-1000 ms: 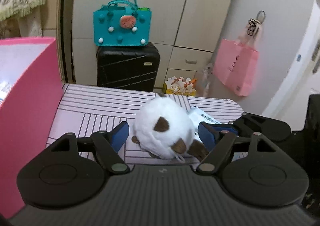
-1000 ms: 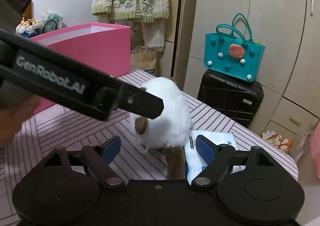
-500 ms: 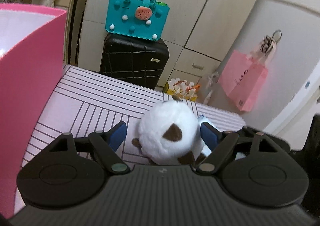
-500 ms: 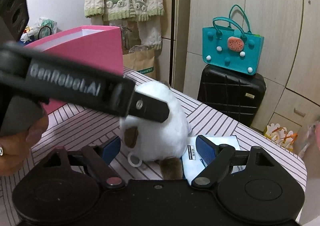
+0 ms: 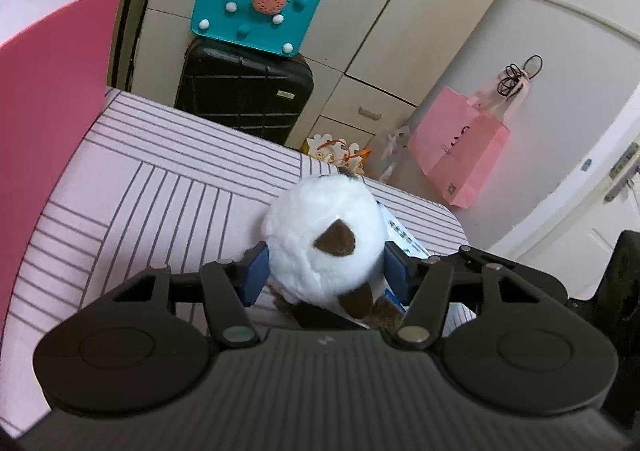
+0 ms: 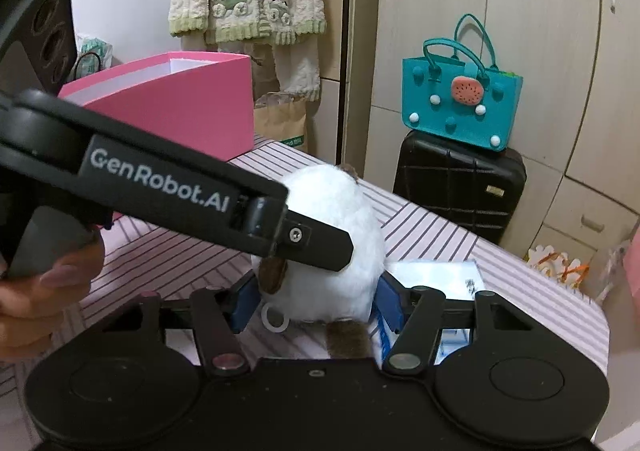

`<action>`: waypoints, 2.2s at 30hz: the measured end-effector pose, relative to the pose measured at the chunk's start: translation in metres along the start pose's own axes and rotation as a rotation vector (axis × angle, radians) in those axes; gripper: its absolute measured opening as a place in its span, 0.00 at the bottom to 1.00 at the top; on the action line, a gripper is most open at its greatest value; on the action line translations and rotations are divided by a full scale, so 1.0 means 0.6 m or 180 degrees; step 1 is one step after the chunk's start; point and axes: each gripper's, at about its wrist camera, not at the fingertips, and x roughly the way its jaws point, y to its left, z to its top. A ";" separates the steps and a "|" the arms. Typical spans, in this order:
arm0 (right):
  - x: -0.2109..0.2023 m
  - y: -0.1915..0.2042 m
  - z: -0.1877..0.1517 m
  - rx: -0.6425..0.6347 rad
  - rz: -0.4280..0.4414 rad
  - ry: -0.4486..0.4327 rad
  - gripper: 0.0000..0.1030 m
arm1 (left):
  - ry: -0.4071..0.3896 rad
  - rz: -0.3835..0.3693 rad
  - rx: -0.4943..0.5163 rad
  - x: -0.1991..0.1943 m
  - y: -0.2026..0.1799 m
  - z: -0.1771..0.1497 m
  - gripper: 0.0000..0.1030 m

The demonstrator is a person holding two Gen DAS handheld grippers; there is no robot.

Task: Organize soft objects
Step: 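Reach both grippers down around the white panda plush and close on it, then lift the panda plush with both grippers and carry it over the pink box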

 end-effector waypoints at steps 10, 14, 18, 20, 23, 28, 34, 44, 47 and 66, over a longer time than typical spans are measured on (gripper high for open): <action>-0.032 0.017 -0.019 0.0307 0.0133 0.0063 0.66 | 0.0137 0.0049 0.0077 -0.040 -0.015 -0.028 0.55; -0.042 0.033 -0.027 0.0327 0.0171 0.0082 0.66 | 0.0241 0.0116 0.0184 -0.057 -0.024 -0.035 0.55; -0.057 0.055 -0.032 0.0237 0.0137 0.0166 0.64 | 0.0359 0.0063 0.0215 -0.075 -0.024 -0.044 0.55; -0.067 0.066 -0.034 0.0195 0.0113 0.0216 0.64 | 0.0418 0.0000 0.0201 -0.086 -0.020 -0.050 0.55; -0.080 0.077 -0.033 0.0258 0.0113 0.0274 0.64 | 0.0448 -0.0046 0.0244 -0.103 -0.018 -0.058 0.56; -0.093 0.100 -0.034 0.0329 0.0097 0.0317 0.64 | 0.0476 -0.0093 0.0260 -0.129 -0.014 -0.069 0.56; -0.118 0.114 -0.027 0.0464 0.0231 0.0225 0.66 | 0.0430 -0.0076 0.0388 -0.171 -0.019 -0.065 0.56; -0.162 0.165 0.009 0.0286 0.0236 0.0181 0.66 | 0.0457 -0.0204 0.0586 -0.247 -0.026 -0.048 0.56; -0.179 0.182 0.020 0.0249 0.0261 0.0150 0.66 | 0.0408 -0.0247 0.0672 -0.276 -0.026 -0.047 0.56; -0.202 0.276 0.150 -0.0176 0.0564 -0.0331 0.64 | -0.0146 -0.0318 0.0861 -0.462 0.040 0.036 0.55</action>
